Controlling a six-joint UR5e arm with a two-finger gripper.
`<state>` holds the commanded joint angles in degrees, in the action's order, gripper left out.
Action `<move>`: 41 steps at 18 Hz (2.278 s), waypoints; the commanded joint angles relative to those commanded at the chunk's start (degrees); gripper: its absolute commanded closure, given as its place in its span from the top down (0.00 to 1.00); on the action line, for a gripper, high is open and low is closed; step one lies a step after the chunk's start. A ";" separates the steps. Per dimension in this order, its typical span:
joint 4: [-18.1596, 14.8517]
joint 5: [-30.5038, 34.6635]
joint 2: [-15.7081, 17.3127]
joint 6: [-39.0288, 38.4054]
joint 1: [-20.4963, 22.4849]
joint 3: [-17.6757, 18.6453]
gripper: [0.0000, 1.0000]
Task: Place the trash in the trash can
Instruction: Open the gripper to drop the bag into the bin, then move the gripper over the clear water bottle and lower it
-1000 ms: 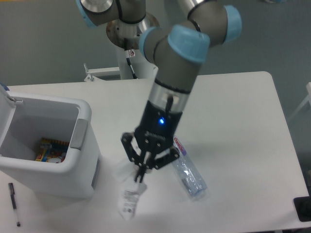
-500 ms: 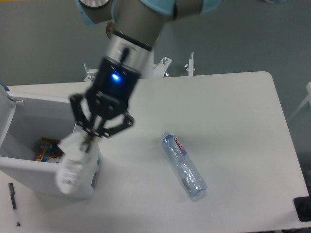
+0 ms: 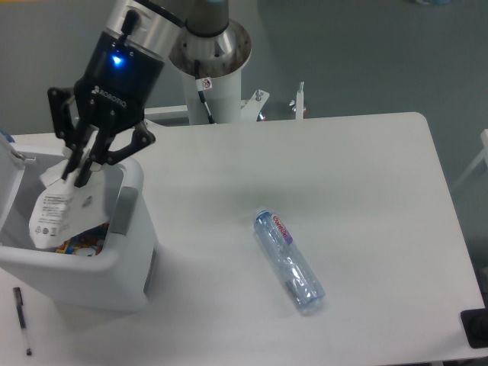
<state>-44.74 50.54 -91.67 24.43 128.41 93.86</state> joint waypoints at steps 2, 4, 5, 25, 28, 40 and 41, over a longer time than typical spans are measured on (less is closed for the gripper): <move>0.00 0.00 -0.26 0.10 -0.09 0.18 1.00; 0.00 0.00 -0.61 0.10 -0.09 0.10 1.00; 0.09 0.00 -0.96 0.10 -0.09 -0.08 1.00; -3.58 13.17 -18.80 0.01 15.12 -4.03 1.00; -12.45 15.02 -20.91 0.01 15.03 -6.93 1.00; -29.62 30.22 -32.95 -6.83 13.27 -22.48 1.00; -29.79 31.28 -33.92 -8.07 12.92 -23.45 1.00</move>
<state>-74.53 81.82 -125.59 16.36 141.33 70.41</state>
